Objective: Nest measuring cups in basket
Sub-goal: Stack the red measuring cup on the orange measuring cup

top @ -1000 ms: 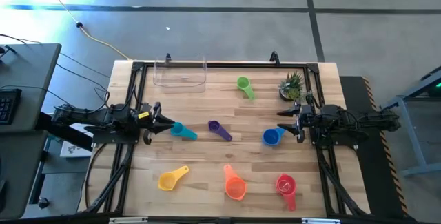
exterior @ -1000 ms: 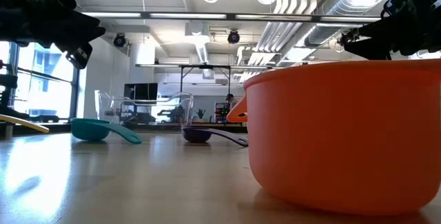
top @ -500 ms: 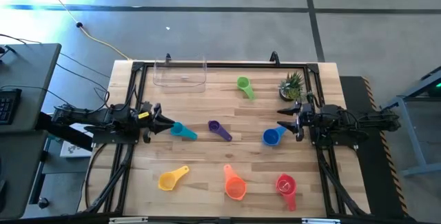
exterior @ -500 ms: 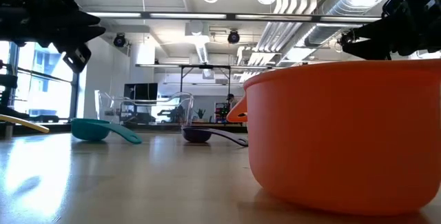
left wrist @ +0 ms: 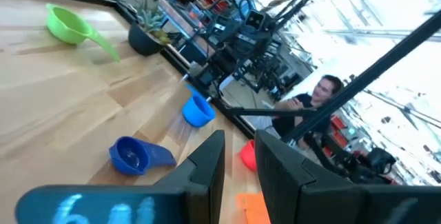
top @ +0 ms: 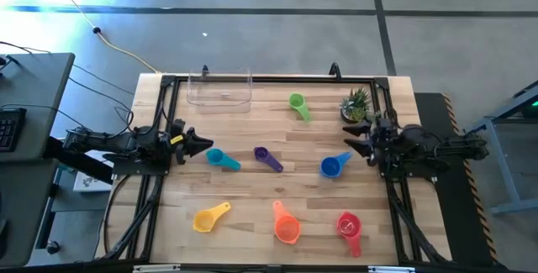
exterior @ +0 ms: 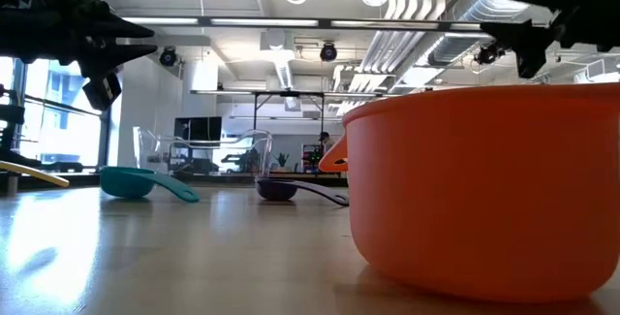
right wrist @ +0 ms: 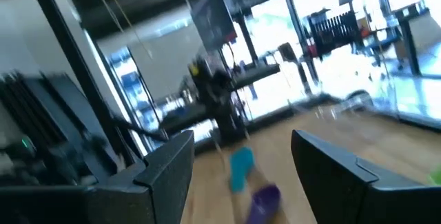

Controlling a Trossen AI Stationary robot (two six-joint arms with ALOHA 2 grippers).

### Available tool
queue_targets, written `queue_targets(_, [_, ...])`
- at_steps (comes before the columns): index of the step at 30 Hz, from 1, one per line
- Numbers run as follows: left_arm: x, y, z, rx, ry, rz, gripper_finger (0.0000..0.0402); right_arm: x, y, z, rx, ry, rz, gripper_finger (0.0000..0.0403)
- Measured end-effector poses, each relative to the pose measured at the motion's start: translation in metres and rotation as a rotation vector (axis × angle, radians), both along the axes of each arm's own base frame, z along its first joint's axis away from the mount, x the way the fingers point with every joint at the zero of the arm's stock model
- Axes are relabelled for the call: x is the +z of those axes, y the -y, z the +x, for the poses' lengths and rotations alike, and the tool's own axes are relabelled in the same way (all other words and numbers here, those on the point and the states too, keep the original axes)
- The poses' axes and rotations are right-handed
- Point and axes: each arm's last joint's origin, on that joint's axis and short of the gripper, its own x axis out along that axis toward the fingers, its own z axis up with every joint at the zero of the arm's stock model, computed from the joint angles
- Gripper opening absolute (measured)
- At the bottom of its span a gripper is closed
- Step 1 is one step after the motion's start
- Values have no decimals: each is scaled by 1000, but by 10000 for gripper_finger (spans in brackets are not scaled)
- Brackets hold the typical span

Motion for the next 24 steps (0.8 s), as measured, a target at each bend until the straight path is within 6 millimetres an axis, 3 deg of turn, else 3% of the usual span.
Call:
queue_targets(7, [0, 0, 0, 16, 1, 33, 71, 22, 4, -9, -118, 243, 58, 234])
queue_targets(13, [2, -4, -1, 135, 13, 21, 71, 37, 6, -18, -122, 429, 120, 234])
queue_targets(19, [4, -5, -1, 190, 45, -29, 71, 69, 6, -28, -94, 453, 170, 234])
queue_targets(24, [9, -6, -2, 190, 100, -74, 71, 104, 6, -30, -60, 316, 213, 234])
